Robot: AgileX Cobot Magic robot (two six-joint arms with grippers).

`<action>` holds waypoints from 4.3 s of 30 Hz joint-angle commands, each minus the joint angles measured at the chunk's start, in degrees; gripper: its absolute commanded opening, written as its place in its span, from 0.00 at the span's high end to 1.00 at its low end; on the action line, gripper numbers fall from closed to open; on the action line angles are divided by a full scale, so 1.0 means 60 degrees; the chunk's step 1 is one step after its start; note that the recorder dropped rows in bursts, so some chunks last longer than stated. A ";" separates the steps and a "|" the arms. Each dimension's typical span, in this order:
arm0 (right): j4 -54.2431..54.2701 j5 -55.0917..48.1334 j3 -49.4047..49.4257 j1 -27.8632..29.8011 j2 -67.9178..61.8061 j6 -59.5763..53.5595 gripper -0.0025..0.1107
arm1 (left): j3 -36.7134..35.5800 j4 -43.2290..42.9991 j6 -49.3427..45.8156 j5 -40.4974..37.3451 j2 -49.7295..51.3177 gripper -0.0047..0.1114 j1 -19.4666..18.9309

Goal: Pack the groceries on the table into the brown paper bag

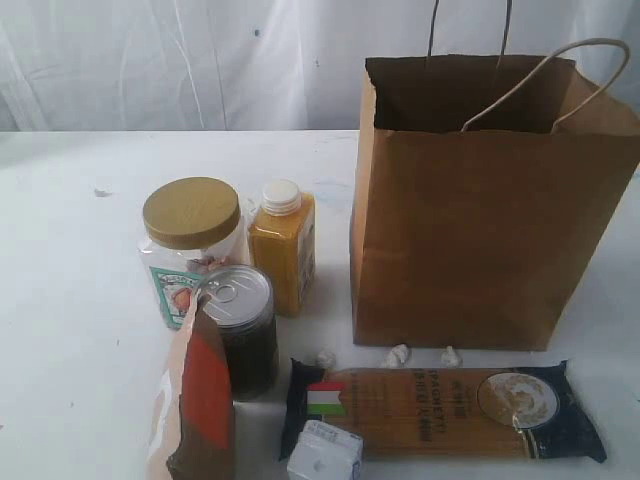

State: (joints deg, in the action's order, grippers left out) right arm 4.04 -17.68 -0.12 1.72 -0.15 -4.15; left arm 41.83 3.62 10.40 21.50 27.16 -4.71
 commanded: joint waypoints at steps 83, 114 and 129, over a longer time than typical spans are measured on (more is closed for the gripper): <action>0.0003 0.0092 0.0019 -0.0031 0.0024 -0.0013 0.98 | 0.2453 0.0000 0.0036 -1.1354 0.9038 0.32 0.7392; 0.0003 0.0092 0.0019 -0.0031 0.0024 -0.0013 0.98 | 0.2725 -0.0718 -0.0859 -1.3634 0.9913 0.96 0.7392; 0.0003 0.0092 0.0019 -0.0031 0.0024 -0.0013 0.98 | 0.5042 -0.0699 -0.1733 -1.5244 0.9404 0.96 0.7392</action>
State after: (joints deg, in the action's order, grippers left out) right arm 4.04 -17.68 -0.12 1.72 -0.15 -4.15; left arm 69.88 -1.30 0.42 -64.43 86.17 39.40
